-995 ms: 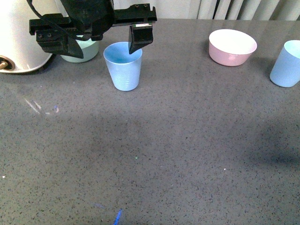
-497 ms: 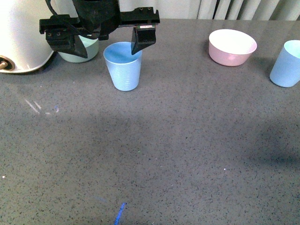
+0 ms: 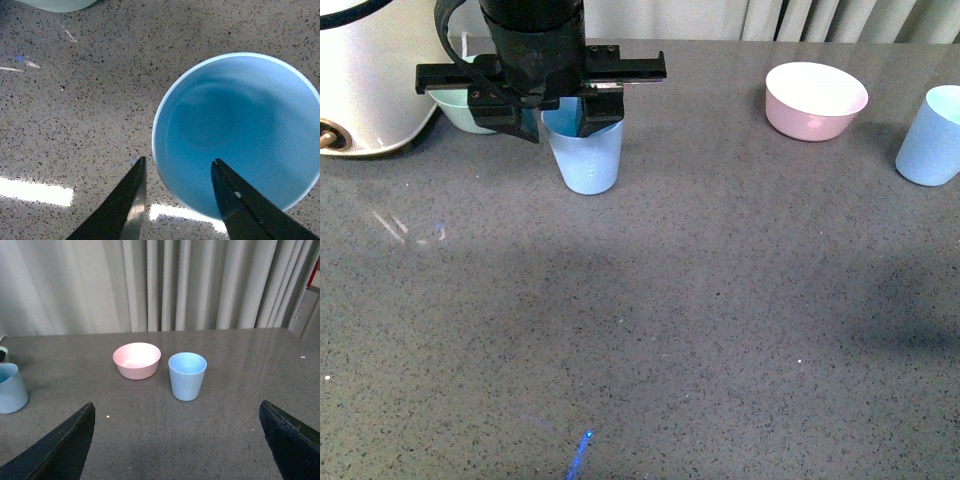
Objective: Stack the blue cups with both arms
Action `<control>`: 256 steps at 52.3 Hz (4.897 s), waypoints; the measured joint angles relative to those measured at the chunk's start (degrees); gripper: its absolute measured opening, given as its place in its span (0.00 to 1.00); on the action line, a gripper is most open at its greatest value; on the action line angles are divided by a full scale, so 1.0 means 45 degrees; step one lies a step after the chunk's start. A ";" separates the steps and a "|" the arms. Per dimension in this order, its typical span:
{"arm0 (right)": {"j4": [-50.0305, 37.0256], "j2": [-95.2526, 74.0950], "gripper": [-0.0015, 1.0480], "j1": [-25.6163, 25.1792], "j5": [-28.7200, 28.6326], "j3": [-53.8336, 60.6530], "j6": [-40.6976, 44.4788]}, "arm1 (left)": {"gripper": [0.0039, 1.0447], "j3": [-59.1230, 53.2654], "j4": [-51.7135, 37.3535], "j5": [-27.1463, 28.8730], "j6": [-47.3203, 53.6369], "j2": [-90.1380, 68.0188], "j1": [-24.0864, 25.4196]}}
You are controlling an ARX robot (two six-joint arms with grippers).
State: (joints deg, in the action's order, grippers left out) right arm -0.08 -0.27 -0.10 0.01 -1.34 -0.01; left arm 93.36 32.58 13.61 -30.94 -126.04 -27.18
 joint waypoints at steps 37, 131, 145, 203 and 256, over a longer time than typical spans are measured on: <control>0.0000 0.0000 0.91 0.0000 0.0000 0.0000 -0.0005 | 0.02 -0.0403 0.0408 -0.0257 -0.0257 0.0729 -0.0461; 0.0000 0.0000 0.91 0.0000 -0.0005 0.0000 -0.0005 | 0.56 -0.0073 0.0316 -0.1350 -0.1559 -0.0063 -0.2905; 0.0000 0.0000 0.91 0.0000 0.0000 0.0000 -0.0005 | 0.93 -0.0019 0.0282 -0.1462 -0.1365 0.0296 -0.2560; 0.0000 0.0000 0.91 0.0000 0.0000 0.0000 -0.0005 | 0.06 -1.5776 -1.6738 -0.2137 0.6625 1.3561 0.5163; 0.0000 0.0000 0.91 0.0000 -0.0005 0.0000 -0.0005 | 0.01 -2.0555 -1.4562 -0.3021 0.6742 2.0468 0.6003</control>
State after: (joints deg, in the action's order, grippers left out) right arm -0.08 -0.27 -0.10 -0.01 -1.34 -0.03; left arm 0.86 -32.95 0.01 -0.60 -33.93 -0.16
